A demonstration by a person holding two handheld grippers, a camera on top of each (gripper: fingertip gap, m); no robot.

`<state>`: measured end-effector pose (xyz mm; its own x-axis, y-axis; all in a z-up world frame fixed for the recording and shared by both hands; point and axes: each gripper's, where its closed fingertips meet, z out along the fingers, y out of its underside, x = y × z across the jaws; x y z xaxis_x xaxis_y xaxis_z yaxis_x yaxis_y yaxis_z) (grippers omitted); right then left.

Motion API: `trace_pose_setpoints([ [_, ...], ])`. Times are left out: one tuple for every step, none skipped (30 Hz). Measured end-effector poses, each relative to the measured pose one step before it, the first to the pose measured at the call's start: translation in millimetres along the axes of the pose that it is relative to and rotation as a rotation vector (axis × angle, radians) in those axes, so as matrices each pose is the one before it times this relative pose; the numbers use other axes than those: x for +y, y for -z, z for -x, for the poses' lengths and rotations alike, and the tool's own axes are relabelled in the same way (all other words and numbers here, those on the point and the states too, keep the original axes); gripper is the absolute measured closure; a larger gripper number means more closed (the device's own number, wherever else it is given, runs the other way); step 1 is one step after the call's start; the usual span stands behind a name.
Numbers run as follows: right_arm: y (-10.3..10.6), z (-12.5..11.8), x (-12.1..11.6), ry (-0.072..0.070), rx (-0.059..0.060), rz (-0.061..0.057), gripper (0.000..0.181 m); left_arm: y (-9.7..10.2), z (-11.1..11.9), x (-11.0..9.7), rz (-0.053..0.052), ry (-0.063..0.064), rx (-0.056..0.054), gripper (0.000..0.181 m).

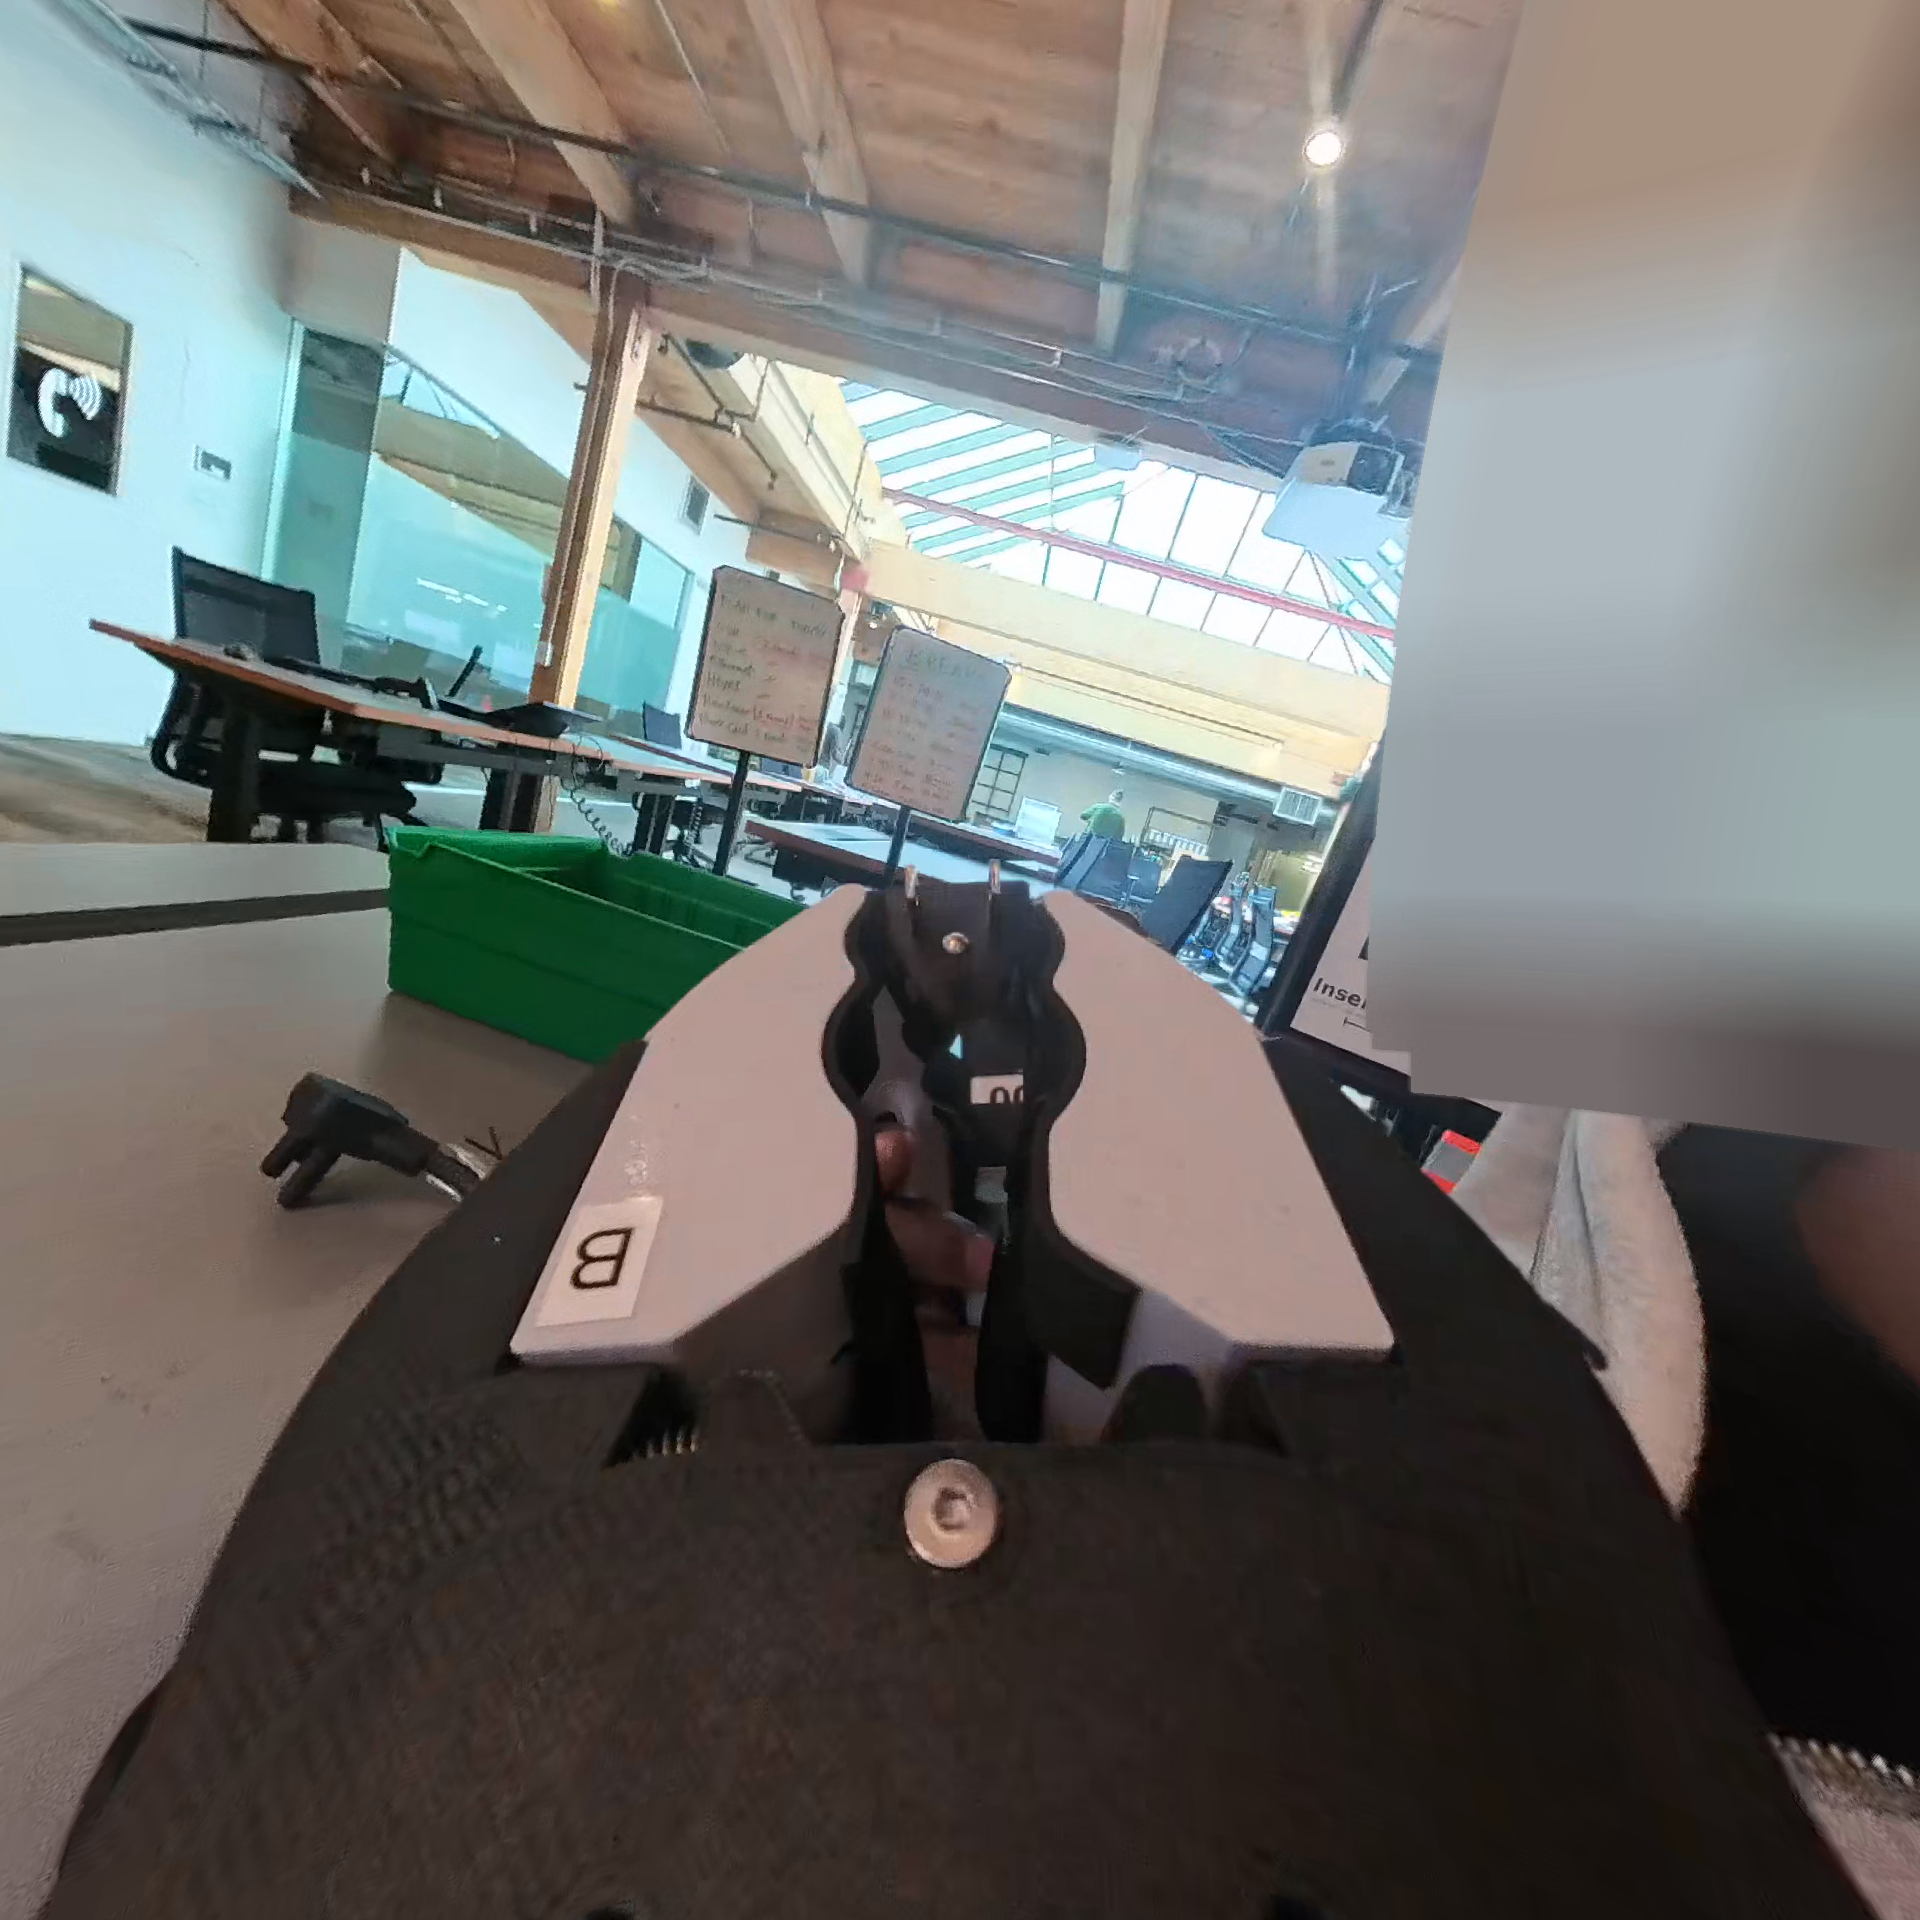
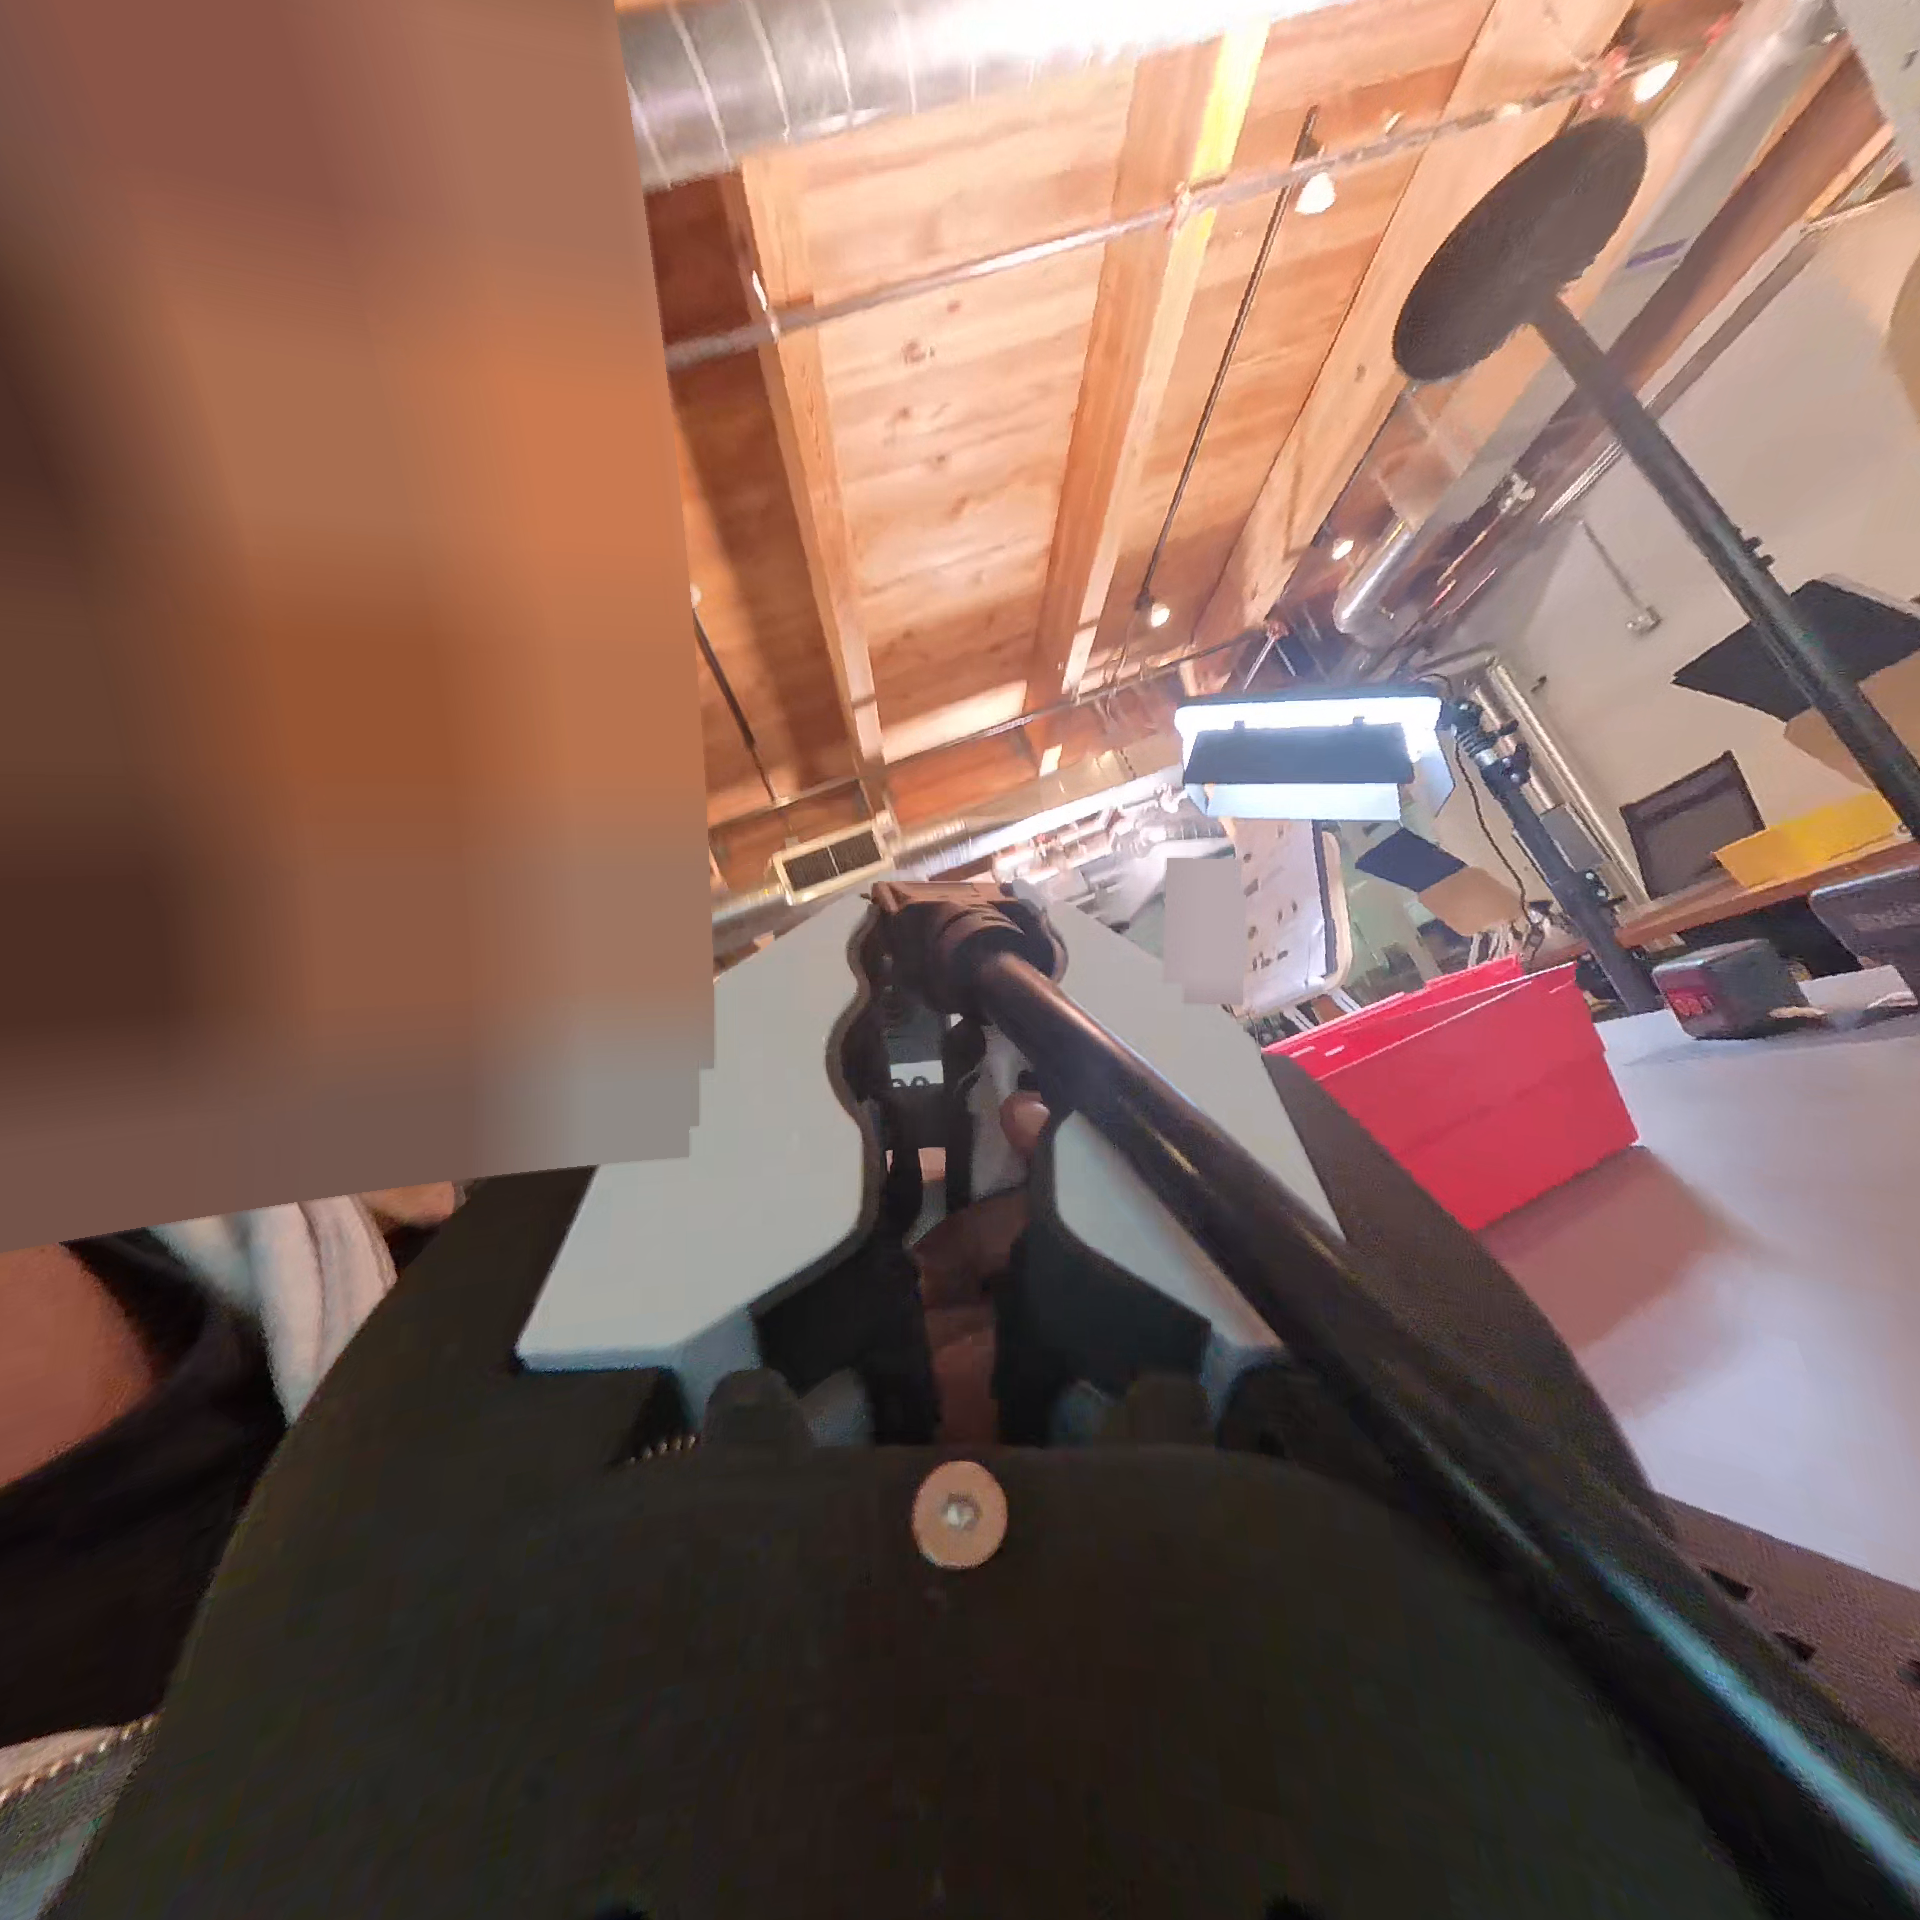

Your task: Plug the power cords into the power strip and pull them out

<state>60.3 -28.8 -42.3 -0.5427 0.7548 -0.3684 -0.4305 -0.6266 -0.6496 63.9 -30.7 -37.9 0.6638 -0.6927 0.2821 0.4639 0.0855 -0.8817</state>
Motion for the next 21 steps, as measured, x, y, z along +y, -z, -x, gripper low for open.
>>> trace_pose_setpoints([
  [-0.13,1.62,1.08,0.0156,-0.0103,0.0376,0.155,1.29,-1.80,0.48,0.0029,-0.0153,0.0085,0.155],
  [-0.06,0.55,1.78,0.0145,-0.0043,0.0547,0.154,1.88,-0.49,1.48,0.0143,-0.0050,0.0070,0.155],
  [0.06,-0.14,2.43,0.0196,0.0035,0.0676,0.156,2.30,0.76,2.16,0.0221,0.0021,0.0067,0.156],
  [0.41,0.40,2.56,0.0302,0.0048,0.0740,0.156,2.74,-0.27,3.16,0.0358,-0.0097,0.0161,0.155],
  [1.28,0.91,0.58,0.0366,0.0043,0.0663,0.156,3.58,-0.30,4.37,0.0519,-0.0286,0.0116,0.155],
  [2.71,0.51,-2.85,0.0224,0.0013,0.0515,0.156,5.37,3.28,5.23,0.0658,-0.0423,-0.0174,0.148],
  [3.90,-1.02,-3.86,0.0075,0.0007,0.0501,0.156,6.78,8.70,7.62,0.0834,-0.0538,-0.0524,0.136],
  [4.38,-3.21,-2.95,0.0082,0.0083,0.0540,0.156,7.50,12.63,12.54,0.1096,-0.0695,-0.0685,0.129],
  [4.42,-4.69,-1.62,0.0189,0.0168,0.0522,0.156,5.89,13.96,17.33,0.1298,-0.0712,-0.0673,0.125],
  [3.76,-5.11,0.03,0.0269,0.0181,0.0525,0.156,2.55,13.07,18.22,0.1239,-0.0576,-0.0578,0.121],
  [2.56,-4.50,1.49,0.0261,0.0131,0.0521,0.156,-1.35,10.23,16.29,0.1014,-0.0398,-0.0395,0.119],
  [1.29,-3.51,2.95,0.0185,0.0064,0.0543,0.156,-4.50,4.99,12.83,0.0774,-0.0280,-0.0058,0.119],
  [0.24,-2.82,4.29,0.0157,0.0045,0.0571,0.157,-6.67,2.43,8.38,0.0521,-0.0201,0.0069,0.120],
  [-0.52,-2.48,4.34,0.0235,0.0067,0.0544,0.157,-7.57,0.27,6.15,0.0403,-0.0179,0.0205,0.121],
  [-1.03,-1.96,4.22,0.0320,0.0071,0.0536,0.156,-7.68,-1.56,6.08,0.0433,-0.0220,0.0357,0.125],
  [-1.53,-1.33,3.17,0.0324,0.0047,0.0500,0.156,-7.42,0.93,6.21,0.0425,-0.0209,0.0184,0.127],
  [-1.82,-0.64,1.78,0.0233,-0.0032,0.0424,0.156,-6.78,-0.29,7.12,0.0421,-0.0249,0.0235,0.128],
  [-2.04,-0.94,1.29,0.0131,-0.0081,0.0384,0.156,-5.95,-0.27,7.40,0.0439,-0.0186,0.0210,0.129],
  [-2.40,-2.35,1.70,0.0165,-0.0009,0.0374,0.156,-4.53,0.69,6.14,0.0416,-0.0102,0.0103,0.131],
  [-2.71,-3.27,1.85,0.0276,0.0042,0.0329,0.156,-2.48,0.45,3.29,0.0273,-0.0116,0.0069,0.136],
  [-3.20,-3.10,2.04,0.0257,0.0002,0.0287,0.156,-0.89,1.03,-0.20,0.0012,-0.0152,0.0023,0.140],
])
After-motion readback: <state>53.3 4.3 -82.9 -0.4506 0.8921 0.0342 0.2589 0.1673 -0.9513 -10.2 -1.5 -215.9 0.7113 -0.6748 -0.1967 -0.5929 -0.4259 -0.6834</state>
